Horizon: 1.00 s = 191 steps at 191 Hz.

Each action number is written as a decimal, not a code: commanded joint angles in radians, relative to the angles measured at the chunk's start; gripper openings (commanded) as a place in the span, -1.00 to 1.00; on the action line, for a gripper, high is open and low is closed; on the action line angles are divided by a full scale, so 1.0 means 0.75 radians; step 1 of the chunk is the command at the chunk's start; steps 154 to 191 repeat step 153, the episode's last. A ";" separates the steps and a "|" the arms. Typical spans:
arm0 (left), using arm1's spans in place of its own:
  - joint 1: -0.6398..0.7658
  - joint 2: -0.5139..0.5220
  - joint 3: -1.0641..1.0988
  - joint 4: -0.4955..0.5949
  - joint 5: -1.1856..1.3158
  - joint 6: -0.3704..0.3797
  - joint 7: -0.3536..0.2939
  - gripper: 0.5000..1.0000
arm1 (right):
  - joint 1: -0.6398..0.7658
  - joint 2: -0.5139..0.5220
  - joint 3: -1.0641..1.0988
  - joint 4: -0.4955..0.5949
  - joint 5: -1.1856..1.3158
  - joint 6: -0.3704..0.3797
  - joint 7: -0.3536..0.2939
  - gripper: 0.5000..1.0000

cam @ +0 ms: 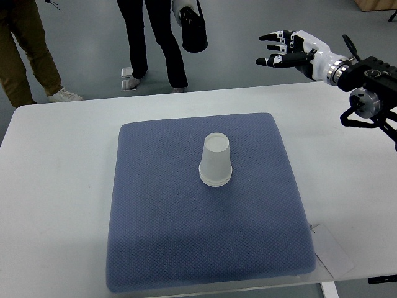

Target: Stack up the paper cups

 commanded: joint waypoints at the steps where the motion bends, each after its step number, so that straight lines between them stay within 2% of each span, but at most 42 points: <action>1: 0.000 0.000 0.000 0.000 0.000 0.000 0.000 1.00 | -0.076 0.063 0.097 -0.017 0.019 -0.103 -0.041 0.63; 16: 0.000 0.000 0.000 0.000 0.000 0.000 0.002 1.00 | -0.104 0.125 0.165 -0.046 0.019 -0.138 -0.064 0.64; 53: 0.000 0.000 0.000 0.000 0.000 0.000 0.000 1.00 | -0.182 0.213 0.273 -0.060 0.019 -0.130 -0.054 0.65; 191: 0.000 0.000 0.000 0.000 0.000 0.000 0.000 1.00 | -0.219 0.270 0.285 -0.068 0.015 -0.130 -0.050 0.65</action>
